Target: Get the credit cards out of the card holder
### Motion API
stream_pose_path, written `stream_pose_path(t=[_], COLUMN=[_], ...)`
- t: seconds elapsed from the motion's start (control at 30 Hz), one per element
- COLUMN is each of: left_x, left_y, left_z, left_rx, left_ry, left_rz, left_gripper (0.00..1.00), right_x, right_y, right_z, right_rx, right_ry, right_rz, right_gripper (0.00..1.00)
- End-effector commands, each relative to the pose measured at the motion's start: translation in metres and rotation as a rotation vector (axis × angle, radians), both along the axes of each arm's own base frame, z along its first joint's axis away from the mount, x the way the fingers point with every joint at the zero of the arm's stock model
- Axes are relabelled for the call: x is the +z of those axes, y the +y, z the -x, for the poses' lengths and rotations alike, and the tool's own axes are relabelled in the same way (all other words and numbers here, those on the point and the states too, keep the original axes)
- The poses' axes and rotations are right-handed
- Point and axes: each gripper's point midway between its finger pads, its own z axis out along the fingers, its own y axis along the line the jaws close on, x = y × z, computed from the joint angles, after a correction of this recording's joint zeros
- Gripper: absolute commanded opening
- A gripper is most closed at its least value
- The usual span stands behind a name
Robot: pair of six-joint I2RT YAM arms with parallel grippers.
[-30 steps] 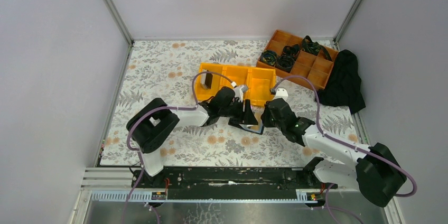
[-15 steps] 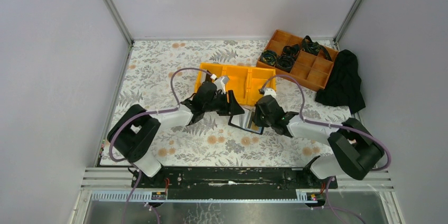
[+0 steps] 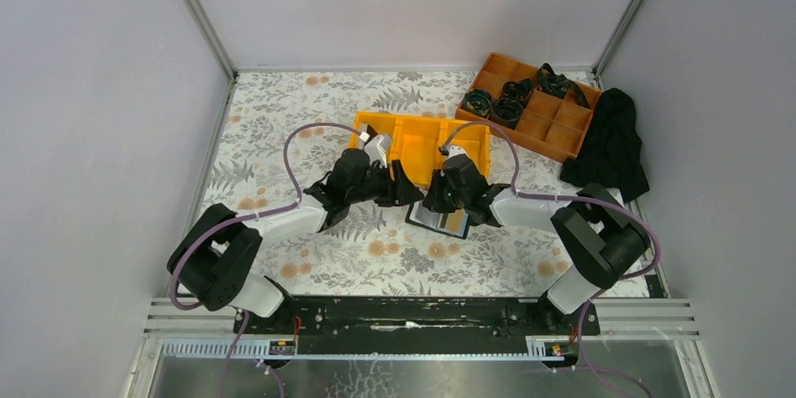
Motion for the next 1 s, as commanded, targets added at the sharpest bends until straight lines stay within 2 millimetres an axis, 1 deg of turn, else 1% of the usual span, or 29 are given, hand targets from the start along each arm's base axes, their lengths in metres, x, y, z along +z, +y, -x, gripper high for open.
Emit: stream_pose_path(t=[0.0, 0.07, 0.13, 0.2, 0.33, 0.4, 0.47, 0.53, 0.6, 0.67, 0.73, 0.8, 0.87, 0.97], left_x=[0.013, 0.013, 0.013, 0.013, 0.014, 0.019, 0.023, 0.026, 0.027, 0.02, 0.006, -0.017, -0.033, -0.05], left_y=[0.001, -0.001, -0.003, -0.006, -0.014, -0.025, -0.041, -0.056, -0.07, -0.08, -0.086, -0.086, -0.083, -0.079], left_z=[-0.006, -0.005, -0.005, -0.004, -0.005, 0.0, 0.007, 0.014, 0.019, 0.023, 0.026, 0.028, 0.03, 0.03], left_rx=[0.009, 0.003, -0.007, -0.015, -0.035, -0.094, -0.154, -0.195, -0.229, -0.257, -0.269, -0.27, -0.259, -0.251], left_ry=[-0.071, -0.064, -0.058, -0.051, -0.038, -0.028, -0.02, -0.027, -0.026, -0.006, 0.032, 0.082, 0.111, 0.131], left_rz=[0.034, 0.05, 0.063, 0.076, 0.112, 0.142, 0.144, 0.139, 0.136, 0.127, 0.117, 0.102, 0.082, 0.047], left_gripper=[0.57, 0.57, 0.57, 0.57, 0.57, 0.57, 0.57, 0.57, 0.57, 0.57, 0.56, 0.54, 0.54, 0.55], right_x=[0.006, 0.003, 0.006, 0.018, 0.043, 0.053, 0.056, 0.055, 0.05, 0.042, 0.035, 0.03, 0.026, 0.021], right_y=[0.023, 0.023, 0.02, 0.013, -0.009, -0.019, -0.029, -0.039, -0.05, -0.059, -0.065, -0.07, -0.075, -0.082], right_z=[0.006, 0.01, 0.013, 0.012, 0.011, 0.012, 0.013, 0.016, 0.02, 0.024, 0.029, 0.033, 0.036, 0.041], right_rx=[0.073, 0.092, 0.09, 0.072, 0.013, -0.009, -0.028, -0.047, -0.071, -0.09, -0.102, -0.113, -0.123, -0.135], right_ry=[0.02, 0.026, 0.016, -0.021, -0.091, -0.118, -0.129, -0.136, -0.133, -0.121, -0.106, -0.094, -0.086, -0.078], right_rz=[-0.101, -0.089, -0.086, -0.082, -0.037, -0.015, 0.014, 0.039, 0.065, 0.079, 0.084, 0.09, 0.099, 0.105], right_gripper=[0.18, 0.2, 0.2, 0.2, 0.2, 0.2, 0.2, 0.21, 0.21, 0.2, 0.2, 0.2, 0.21, 0.21])
